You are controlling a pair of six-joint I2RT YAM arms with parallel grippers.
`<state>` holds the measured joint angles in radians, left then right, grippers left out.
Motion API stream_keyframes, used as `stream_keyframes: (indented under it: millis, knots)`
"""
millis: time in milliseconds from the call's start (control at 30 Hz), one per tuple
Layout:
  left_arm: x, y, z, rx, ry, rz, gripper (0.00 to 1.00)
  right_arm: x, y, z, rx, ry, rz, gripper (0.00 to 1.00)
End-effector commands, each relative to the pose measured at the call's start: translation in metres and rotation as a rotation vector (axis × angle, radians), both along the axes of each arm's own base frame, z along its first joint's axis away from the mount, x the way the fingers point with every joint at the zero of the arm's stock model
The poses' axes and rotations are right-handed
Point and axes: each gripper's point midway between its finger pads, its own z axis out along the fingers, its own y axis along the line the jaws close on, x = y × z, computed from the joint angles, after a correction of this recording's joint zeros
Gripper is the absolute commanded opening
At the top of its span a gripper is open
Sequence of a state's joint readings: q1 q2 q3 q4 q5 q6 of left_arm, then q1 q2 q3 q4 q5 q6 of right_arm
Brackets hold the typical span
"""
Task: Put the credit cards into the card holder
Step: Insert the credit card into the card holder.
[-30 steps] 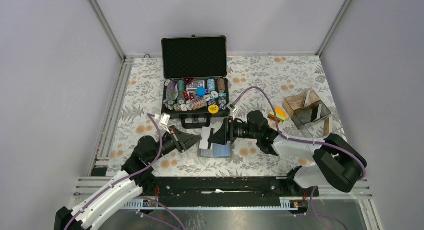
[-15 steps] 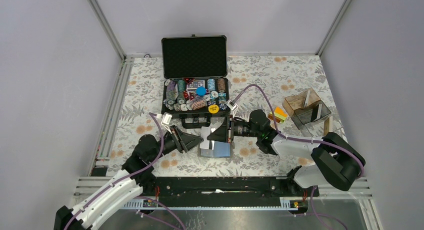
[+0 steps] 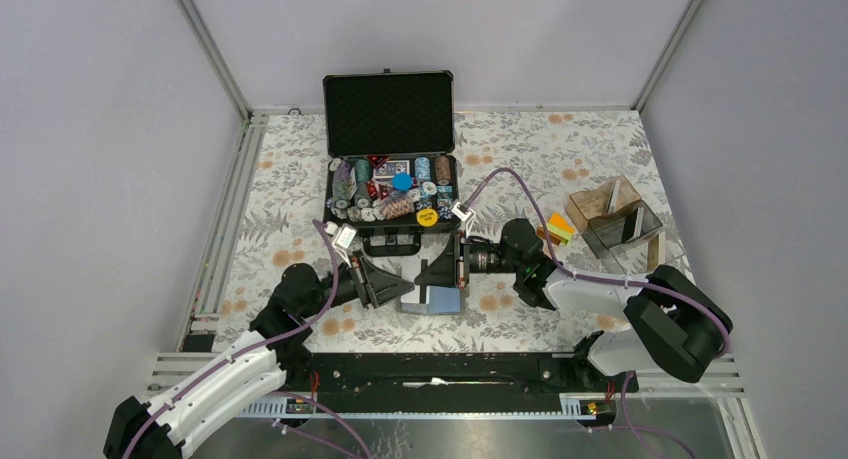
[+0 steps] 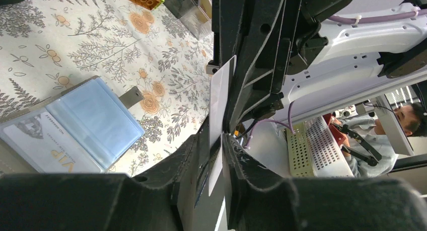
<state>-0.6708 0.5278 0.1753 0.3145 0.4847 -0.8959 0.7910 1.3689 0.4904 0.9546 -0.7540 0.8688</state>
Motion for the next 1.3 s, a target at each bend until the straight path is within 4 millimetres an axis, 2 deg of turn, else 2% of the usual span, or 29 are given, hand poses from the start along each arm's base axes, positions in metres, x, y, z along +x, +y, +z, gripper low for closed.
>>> stream_keyframes:
  millis: [0,100,133,167,200,233,333,433,500,700,867,967,1133,1267]
  knots:
    - [-0.007,-0.005,0.031,-0.069,-0.085,-0.059,0.23,-0.008,0.000,0.019,0.044,-0.059,0.061,0.00]
    - [-0.007,-0.005,0.026,-0.062,-0.081,-0.061,0.02,-0.006,0.002,0.021,0.048,-0.054,0.061,0.00]
    - [-0.007,-0.005,0.024,-0.056,-0.080,-0.060,0.00,-0.005,0.002,0.020,0.048,-0.053,0.052,0.03]
    - [-0.006,-0.005,0.023,-0.051,-0.080,-0.056,0.00,-0.003,0.002,0.021,0.048,-0.054,0.037,0.11]
    - [-0.004,-0.004,0.021,-0.040,-0.079,-0.046,0.00,-0.001,0.001,0.021,0.044,-0.055,0.017,0.24]
    - [-0.001,-0.004,0.018,-0.026,-0.069,-0.031,0.00,0.002,0.000,0.019,0.032,-0.055,-0.005,0.33]
    - [0.010,0.001,0.004,0.029,-0.040,0.037,0.00,0.013,-0.005,0.011,-0.034,-0.062,-0.095,0.54]
    - [0.019,0.005,-0.016,0.095,0.007,0.092,0.00,0.024,-0.019,-0.001,-0.133,-0.091,-0.203,0.70]
    - [0.024,0.008,-0.032,0.149,0.056,0.121,0.00,0.029,-0.033,-0.014,-0.225,-0.104,-0.267,0.75]
    - [0.027,0.001,-0.055,0.214,0.147,0.097,0.00,0.040,-0.068,-0.041,-0.420,-0.105,-0.420,0.79]
    - [0.030,-0.001,-0.069,0.268,0.202,0.109,0.00,0.048,-0.098,-0.081,-0.604,0.008,-0.576,0.79]
    - [0.034,0.001,-0.080,0.307,0.240,0.132,0.00,0.045,-0.113,-0.104,-0.730,0.014,-0.634,0.79]
    - [0.037,0.001,-0.088,0.326,0.275,0.151,0.00,0.042,-0.114,-0.119,-0.848,-0.014,-0.666,0.79]
    - [0.040,0.001,-0.091,0.332,0.287,0.162,0.00,0.045,-0.106,-0.126,-0.887,-0.011,-0.663,0.78]
